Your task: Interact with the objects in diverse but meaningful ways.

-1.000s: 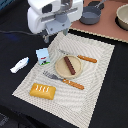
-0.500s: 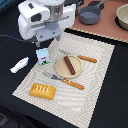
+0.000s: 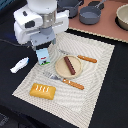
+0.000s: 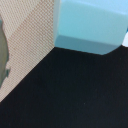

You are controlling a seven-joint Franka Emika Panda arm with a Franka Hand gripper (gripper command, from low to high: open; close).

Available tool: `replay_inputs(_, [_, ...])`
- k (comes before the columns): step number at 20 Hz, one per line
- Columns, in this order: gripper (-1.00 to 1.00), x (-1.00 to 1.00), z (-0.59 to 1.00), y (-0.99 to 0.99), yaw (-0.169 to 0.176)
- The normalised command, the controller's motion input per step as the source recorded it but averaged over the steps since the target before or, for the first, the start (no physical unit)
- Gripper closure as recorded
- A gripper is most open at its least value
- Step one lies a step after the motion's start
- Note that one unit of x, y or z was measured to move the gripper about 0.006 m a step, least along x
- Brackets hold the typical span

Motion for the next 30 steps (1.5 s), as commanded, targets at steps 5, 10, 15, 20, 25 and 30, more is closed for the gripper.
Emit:
replay_inputs(5, [-1.0, -0.13, -0.2, -0.22, -0.009])
replay_inputs(10, [-1.0, -0.02, -0.13, -0.35, -0.037])
replay_inputs(15, [-1.0, -0.04, -0.14, -0.3, -0.055])
replay_inputs(20, [1.0, -0.17, -0.22, -0.16, -0.032])
replay_inputs(25, [1.0, -0.16, -0.24, -0.02, 0.0])
replay_inputs(30, [1.0, 0.02, -0.1, 0.04, 0.0])
